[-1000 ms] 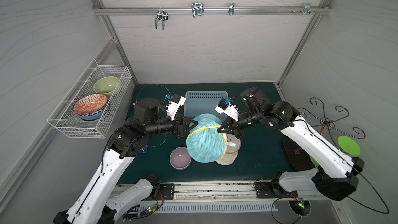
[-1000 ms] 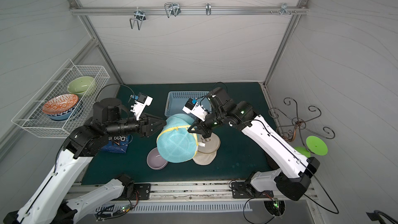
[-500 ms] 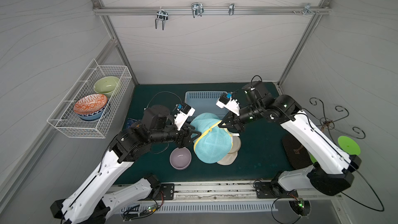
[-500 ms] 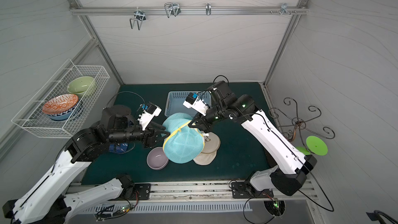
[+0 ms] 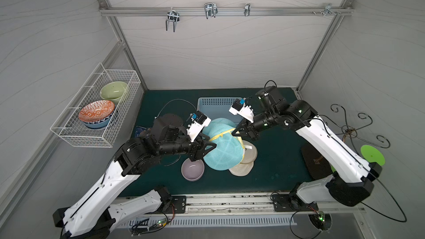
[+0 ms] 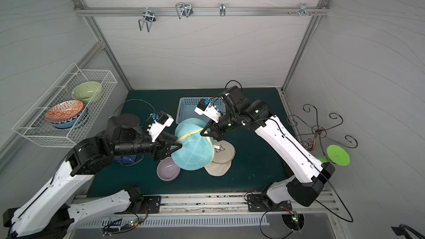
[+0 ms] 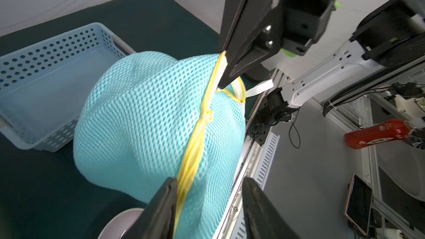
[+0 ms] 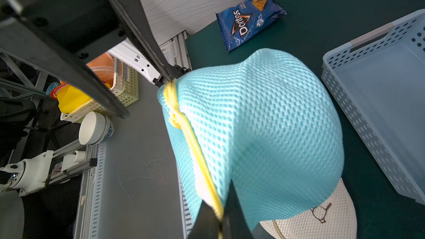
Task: Turn the laundry bag inside out
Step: Zip the zipper on the laundry bag.
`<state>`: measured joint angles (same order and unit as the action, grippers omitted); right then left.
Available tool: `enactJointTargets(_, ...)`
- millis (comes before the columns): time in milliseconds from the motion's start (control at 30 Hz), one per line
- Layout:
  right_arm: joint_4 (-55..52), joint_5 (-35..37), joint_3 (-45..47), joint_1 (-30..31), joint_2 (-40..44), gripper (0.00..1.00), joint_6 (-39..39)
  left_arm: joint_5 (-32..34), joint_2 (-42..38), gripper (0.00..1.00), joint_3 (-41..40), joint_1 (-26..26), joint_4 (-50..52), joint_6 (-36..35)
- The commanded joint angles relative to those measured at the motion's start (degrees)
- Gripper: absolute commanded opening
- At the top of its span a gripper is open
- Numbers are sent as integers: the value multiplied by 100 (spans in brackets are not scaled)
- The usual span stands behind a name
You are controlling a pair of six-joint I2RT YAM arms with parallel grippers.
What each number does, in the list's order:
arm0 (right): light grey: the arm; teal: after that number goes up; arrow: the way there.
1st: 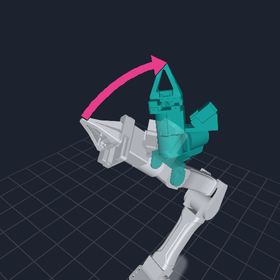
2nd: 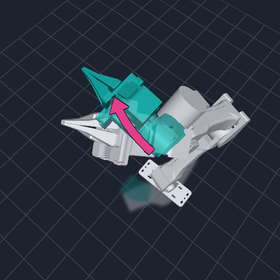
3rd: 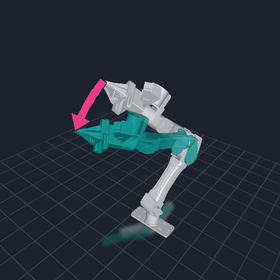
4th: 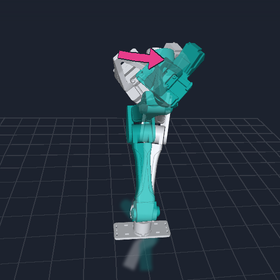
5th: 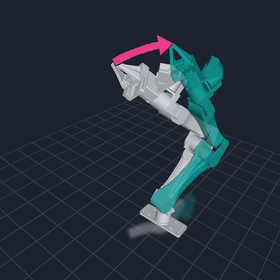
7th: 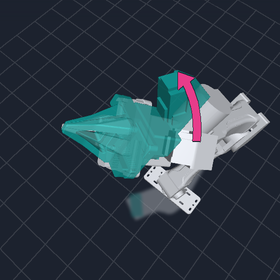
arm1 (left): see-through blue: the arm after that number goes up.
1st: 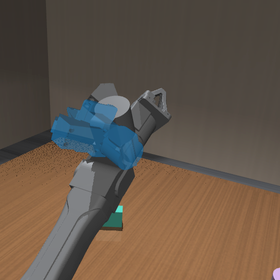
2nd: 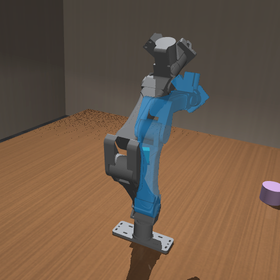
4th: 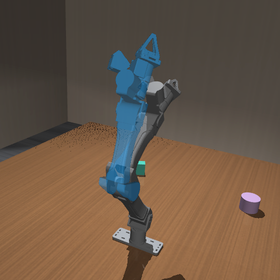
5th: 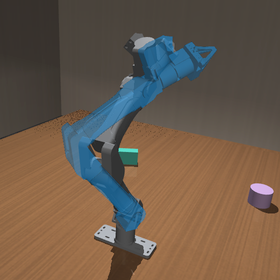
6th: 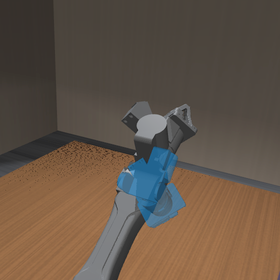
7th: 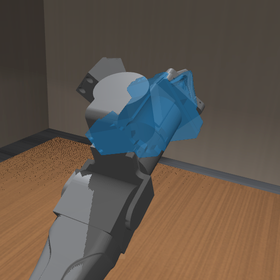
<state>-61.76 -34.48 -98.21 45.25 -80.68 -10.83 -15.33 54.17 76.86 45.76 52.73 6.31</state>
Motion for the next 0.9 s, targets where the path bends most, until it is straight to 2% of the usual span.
enactJointTargets(0,127,-319,-103,-24,24,0,0,633,76,48,-48,38,-176,-147)
enactJointTargets(200,81,-248,-23,-19,49,0,-50,1034,-240,46,101,180,-435,-264)
enactJointTargets(300,92,-292,-13,-24,1,0,-52,900,-436,50,220,206,-456,-424)
enactJointTargets(433,129,-427,-97,-19,-21,0,-60,638,-157,49,146,231,-171,-486)
enactJointTargets(667,157,-498,-174,-8,-57,0,-16,298,-74,51,-257,269,-694,-290)
enactJointTargets(733,239,-527,-141,-8,-47,0,28,0,-29,44,-300,274,-880,-232)
enactJointTargets(867,421,-383,-103,-62,-20,0,98,47,192,4,-214,267,-727,-153)
